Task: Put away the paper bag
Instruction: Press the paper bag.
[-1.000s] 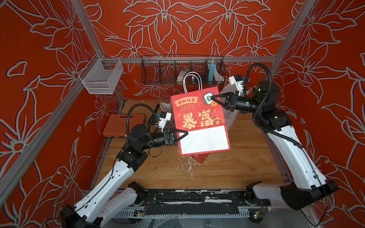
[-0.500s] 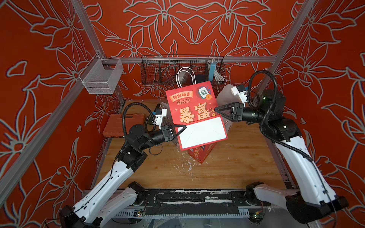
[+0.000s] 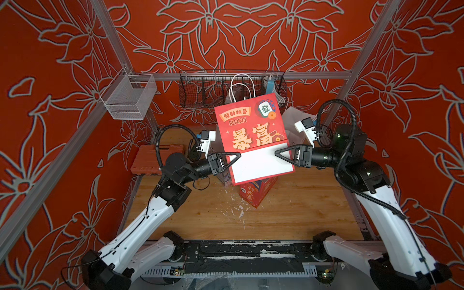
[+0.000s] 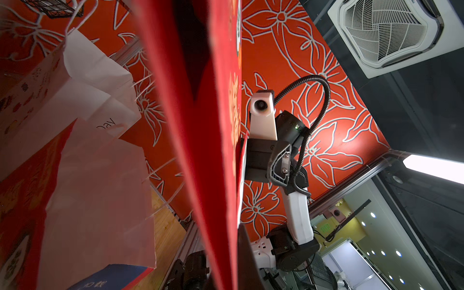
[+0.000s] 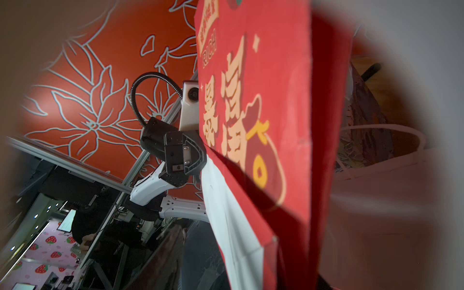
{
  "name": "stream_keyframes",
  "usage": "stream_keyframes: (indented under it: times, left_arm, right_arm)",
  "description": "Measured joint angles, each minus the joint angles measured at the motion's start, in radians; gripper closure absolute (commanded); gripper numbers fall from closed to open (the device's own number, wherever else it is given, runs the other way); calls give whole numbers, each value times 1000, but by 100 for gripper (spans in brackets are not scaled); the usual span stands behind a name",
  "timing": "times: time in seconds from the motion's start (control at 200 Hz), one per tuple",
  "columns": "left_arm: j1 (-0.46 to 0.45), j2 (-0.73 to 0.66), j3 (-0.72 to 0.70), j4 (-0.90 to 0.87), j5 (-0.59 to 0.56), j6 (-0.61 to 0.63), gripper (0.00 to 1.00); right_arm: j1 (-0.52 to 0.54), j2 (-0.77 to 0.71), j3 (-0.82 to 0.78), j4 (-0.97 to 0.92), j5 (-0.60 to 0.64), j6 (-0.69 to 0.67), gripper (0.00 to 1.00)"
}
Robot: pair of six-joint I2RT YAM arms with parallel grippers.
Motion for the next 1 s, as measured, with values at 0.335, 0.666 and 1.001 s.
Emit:
stream_keyframes:
  times: [0.335, 0.666, 1.001]
  left_arm:
    - [-8, -50, 0, -61, -16, 76, 51]
    - [-7, -71, -7, -69, -141, 115, 100]
    - [-1, -116, 10, -169, -274, 160, 98]
  right_arm:
    - [80, -18, -72, 59, 73, -6, 100]
    - [99, -76, -186, 84, 68, -3, 100]
    - [111, -93, -187, 69, 43, -30, 100]
